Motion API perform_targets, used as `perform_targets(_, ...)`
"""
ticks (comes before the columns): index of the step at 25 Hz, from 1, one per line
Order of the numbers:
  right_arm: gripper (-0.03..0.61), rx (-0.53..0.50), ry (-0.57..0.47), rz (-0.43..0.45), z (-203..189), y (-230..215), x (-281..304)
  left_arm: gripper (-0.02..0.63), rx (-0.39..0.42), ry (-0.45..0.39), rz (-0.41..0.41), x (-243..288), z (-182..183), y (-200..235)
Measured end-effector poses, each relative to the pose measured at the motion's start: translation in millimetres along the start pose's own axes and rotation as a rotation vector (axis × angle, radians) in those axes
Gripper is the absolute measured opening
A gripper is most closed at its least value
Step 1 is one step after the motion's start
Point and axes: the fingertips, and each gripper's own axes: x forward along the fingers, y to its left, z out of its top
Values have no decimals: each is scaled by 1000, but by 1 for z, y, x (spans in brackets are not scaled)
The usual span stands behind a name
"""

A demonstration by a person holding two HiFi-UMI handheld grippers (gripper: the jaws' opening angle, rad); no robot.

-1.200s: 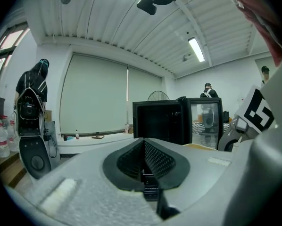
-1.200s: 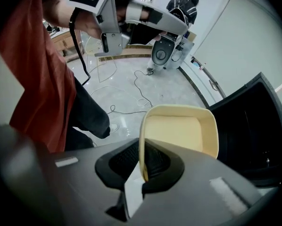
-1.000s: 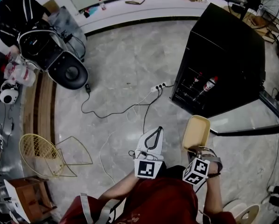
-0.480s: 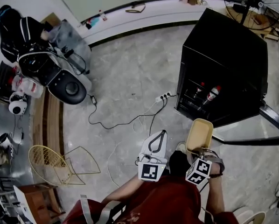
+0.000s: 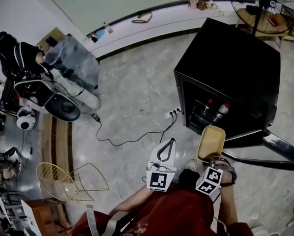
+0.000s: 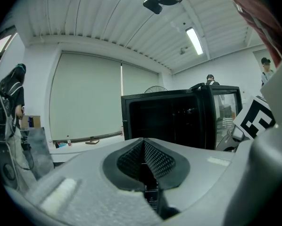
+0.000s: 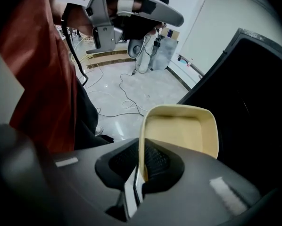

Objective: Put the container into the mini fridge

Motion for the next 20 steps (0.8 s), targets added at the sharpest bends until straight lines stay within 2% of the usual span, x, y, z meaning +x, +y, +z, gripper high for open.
perform_targets(5, 17, -33, -8, -12, -17, -26, 9, 5, 5, 0, 33, 34, -3, -5)
perform_targets(12, 17, -63, 5, -1, -17, -50, 25, 5, 4, -12, 65, 56, -5, 5)
perform_targets(20, 17, 15, 44, -31, -14, -91, 52, 5, -15, -12, -9, 100, -16, 11)
